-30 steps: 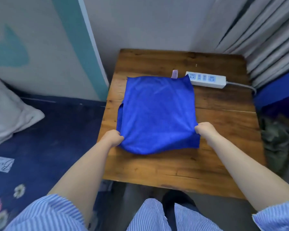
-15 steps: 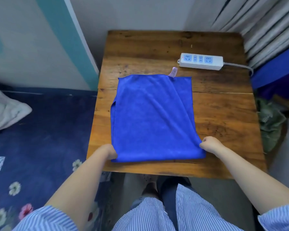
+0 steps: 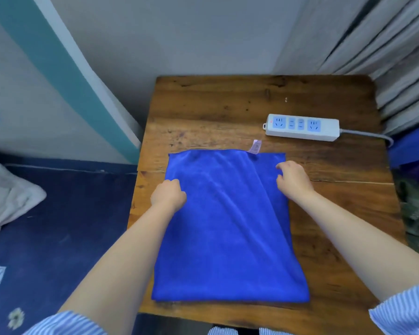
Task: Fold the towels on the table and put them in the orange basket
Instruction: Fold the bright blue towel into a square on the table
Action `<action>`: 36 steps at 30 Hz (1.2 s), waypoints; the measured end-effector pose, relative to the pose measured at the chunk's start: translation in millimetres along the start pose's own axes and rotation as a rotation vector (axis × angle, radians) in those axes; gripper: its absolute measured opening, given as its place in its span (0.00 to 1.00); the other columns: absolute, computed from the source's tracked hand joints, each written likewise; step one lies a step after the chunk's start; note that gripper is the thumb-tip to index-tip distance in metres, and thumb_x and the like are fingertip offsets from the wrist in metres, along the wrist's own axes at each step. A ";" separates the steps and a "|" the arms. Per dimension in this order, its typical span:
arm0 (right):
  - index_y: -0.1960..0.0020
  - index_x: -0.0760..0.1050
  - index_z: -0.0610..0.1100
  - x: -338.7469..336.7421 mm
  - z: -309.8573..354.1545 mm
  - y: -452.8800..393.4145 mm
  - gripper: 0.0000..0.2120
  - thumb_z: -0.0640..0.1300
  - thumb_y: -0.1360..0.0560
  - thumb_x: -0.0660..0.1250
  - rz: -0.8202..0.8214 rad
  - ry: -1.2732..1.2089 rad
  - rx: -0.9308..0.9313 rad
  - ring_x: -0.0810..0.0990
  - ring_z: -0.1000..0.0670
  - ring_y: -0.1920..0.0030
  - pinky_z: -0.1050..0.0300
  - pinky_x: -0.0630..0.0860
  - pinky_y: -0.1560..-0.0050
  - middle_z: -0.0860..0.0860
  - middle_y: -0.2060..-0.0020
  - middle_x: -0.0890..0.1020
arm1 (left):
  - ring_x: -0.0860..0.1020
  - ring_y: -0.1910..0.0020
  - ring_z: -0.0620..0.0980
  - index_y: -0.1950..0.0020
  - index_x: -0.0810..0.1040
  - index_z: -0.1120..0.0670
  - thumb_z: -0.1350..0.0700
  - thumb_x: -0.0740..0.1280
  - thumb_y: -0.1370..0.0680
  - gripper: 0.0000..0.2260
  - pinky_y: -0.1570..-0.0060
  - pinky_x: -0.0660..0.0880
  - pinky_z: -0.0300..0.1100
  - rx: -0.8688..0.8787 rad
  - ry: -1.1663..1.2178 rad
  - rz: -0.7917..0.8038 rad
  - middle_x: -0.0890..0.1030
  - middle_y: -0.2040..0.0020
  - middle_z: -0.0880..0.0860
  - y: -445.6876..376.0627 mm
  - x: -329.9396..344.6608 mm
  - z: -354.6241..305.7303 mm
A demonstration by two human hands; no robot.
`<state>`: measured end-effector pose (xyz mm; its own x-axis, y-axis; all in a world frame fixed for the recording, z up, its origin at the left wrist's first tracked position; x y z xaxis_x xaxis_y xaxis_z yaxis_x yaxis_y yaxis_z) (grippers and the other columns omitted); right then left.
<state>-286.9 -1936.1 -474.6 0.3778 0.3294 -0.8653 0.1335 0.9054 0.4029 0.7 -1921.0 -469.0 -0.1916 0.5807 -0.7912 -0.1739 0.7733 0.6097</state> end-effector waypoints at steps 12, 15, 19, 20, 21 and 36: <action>0.45 0.75 0.40 6.5 -0.2 -61.7 0.11 0.37 0.26 0.60 0.039 0.029 -0.109 0.71 0.44 0.44 0.55 0.67 0.49 0.44 0.49 0.75 | 0.64 0.32 0.56 0.33 0.67 0.56 0.58 0.59 0.22 0.18 0.38 0.66 0.49 0.212 -0.099 -0.162 0.70 0.34 0.56 -104.6 -25.1 -52.2; 0.58 0.74 0.42 -3.4 0.1 -60.2 0.03 0.35 0.28 0.63 0.083 -0.180 -0.072 0.72 0.48 0.52 0.60 0.64 0.56 0.48 0.57 0.71 | 0.67 0.39 0.58 0.39 0.75 0.55 0.55 0.61 0.23 0.13 0.43 0.67 0.46 0.284 -0.159 -0.195 0.76 0.41 0.56 -109.0 -29.6 -47.1; 0.60 0.73 0.45 -17.9 3.7 -44.3 0.06 0.37 0.27 0.62 0.202 -0.342 -0.077 0.73 0.51 0.57 0.60 0.68 0.63 0.50 0.60 0.76 | 0.70 0.45 0.59 0.50 0.79 0.59 0.56 0.63 0.24 0.09 0.49 0.66 0.45 0.364 -0.003 -0.209 0.78 0.50 0.59 -97.0 -42.0 -35.5; 0.60 0.74 0.46 -21.9 5.2 -36.8 0.07 0.37 0.27 0.62 0.230 -0.377 -0.088 0.73 0.52 0.58 0.60 0.69 0.63 0.51 0.60 0.77 | 0.71 0.47 0.59 0.52 0.78 0.60 0.57 0.64 0.24 0.08 0.51 0.66 0.44 0.381 0.030 -0.179 0.78 0.52 0.60 -90.1 -43.9 -30.1; 0.61 0.74 0.46 -25.6 5.9 -30.1 0.08 0.36 0.26 0.62 0.259 -0.404 -0.104 0.74 0.53 0.59 0.60 0.69 0.62 0.52 0.62 0.77 | 0.72 0.48 0.59 0.53 0.78 0.61 0.58 0.64 0.24 0.07 0.54 0.65 0.43 0.397 0.055 -0.142 0.78 0.53 0.59 -83.2 -44.9 -24.1; 0.56 0.79 0.42 15.5 40.6 59.6 0.09 0.33 0.27 0.60 0.620 -0.121 -0.233 0.74 0.53 0.63 0.71 0.66 0.70 0.55 0.66 0.78 | 0.68 0.64 0.48 0.56 0.71 0.51 0.58 0.57 0.20 0.06 0.66 0.65 0.38 0.301 0.163 0.281 0.72 0.64 0.49 18.2 -3.0 74.0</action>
<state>-235.9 -1888.0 -451.9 0.4233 0.7865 -0.4497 -0.3368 0.5974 0.7278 69.6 -1889.8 -459.0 -0.3456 0.7500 -0.5640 0.1914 0.6448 0.7401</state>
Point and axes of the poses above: each hand's wrist, its own y-axis away from the middle knuckle, its own x-axis out of the palm, z = x × y, the point moved 5 cm from there along -y, towards the middle knuckle
